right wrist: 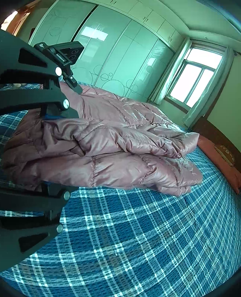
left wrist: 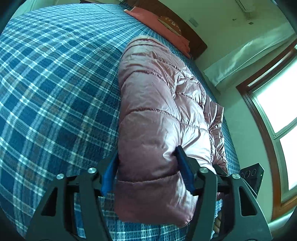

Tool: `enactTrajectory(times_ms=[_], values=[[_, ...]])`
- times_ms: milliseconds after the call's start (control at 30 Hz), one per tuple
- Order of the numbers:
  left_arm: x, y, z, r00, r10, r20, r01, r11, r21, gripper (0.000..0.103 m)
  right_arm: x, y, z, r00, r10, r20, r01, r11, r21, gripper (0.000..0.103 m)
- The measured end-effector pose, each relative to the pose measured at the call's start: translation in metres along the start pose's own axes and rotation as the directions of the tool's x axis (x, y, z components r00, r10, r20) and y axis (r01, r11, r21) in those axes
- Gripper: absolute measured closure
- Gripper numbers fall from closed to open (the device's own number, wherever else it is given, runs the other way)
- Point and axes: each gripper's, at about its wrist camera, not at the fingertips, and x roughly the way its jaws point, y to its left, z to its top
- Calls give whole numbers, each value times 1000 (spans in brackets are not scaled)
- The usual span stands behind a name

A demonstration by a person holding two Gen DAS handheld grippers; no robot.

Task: Fold large clothes
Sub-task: 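Lift the held jacket end with both grippers and roll it over the body, then lower the folded end onto the jacket and open both grippers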

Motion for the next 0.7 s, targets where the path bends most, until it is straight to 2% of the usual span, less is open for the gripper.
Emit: enactTrajectory(times_ms=[133, 233, 300, 433, 567, 600, 633, 667, 700], values=[[-15, 11, 18, 999, 2, 38, -2, 1000, -19, 33, -14, -2, 11, 1000, -13, 18, 14, 1000, -6, 40], [-13, 18, 40, 999, 5, 42, -3, 999, -41, 32, -18, -2, 32, 998, -35, 52, 36, 999, -13, 37], [-5, 18, 56, 999, -7, 41, 9, 999, -49, 32, -14, -2, 51, 997, -35, 72, 36, 999, -12, 36], [25, 14, 86, 999, -35, -11, 34, 998, -53, 32, 10, -2, 94, 996, -34, 81, 34, 999, 6, 34], [50, 8, 106, 1000, -4, -11, 3, 999, -51, 32, 32, -9, 125, 994, -55, 92, 52, 998, 36, 34], [56, 8, 109, 1000, 7, -11, -8, 998, -61, 34, 38, -13, 130, 995, -48, 87, 44, 998, 52, 34], [60, 9, 111, 1000, 22, -12, -22, 997, -72, 42, 44, -17, 133, 996, -39, 80, 33, 997, 72, 35], [66, 11, 112, 999, 42, -23, -43, 995, -88, 46, 48, -20, 135, 997, -41, 71, 35, 996, 84, 46], [70, 12, 111, 998, 46, -33, -49, 994, -100, 51, 53, -25, 137, 997, -51, 56, 45, 994, 98, 63]])
